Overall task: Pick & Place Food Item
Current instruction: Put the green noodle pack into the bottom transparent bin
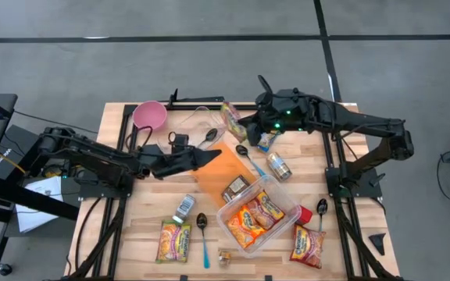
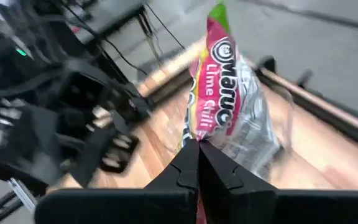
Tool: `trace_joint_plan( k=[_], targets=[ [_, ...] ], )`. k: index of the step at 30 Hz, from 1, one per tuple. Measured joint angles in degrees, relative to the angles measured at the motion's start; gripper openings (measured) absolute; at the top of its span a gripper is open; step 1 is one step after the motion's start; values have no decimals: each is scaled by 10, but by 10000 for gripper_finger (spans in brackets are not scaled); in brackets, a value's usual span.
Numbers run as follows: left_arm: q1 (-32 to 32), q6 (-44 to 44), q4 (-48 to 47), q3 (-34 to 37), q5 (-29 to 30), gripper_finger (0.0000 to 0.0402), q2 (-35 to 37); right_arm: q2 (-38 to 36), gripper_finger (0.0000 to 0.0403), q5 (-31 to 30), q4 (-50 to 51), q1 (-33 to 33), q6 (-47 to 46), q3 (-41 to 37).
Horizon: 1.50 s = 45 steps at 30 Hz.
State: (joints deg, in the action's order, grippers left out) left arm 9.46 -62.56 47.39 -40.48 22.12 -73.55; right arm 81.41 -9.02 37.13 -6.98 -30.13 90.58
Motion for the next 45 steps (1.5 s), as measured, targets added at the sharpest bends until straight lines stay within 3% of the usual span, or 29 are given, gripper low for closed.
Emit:
trace_joint_plan(
  k=[9,16,20,33,45],
  targets=[
    [14,143,-13,21,-9,107,102,-41,0,47,123,39,-104,0],
    [14,204,-91,21,26,101,178,-45,0,45,168,132,-211,1],
    [14,228,-104,21,31,101,204,-45,0,11,197,178,-290,1],
    [14,250,-121,21,29,99,218,6,0,-87,233,335,-543,1],
    [13,250,-124,21,-23,99,218,103,0,-89,237,381,-614,1]
  ],
)
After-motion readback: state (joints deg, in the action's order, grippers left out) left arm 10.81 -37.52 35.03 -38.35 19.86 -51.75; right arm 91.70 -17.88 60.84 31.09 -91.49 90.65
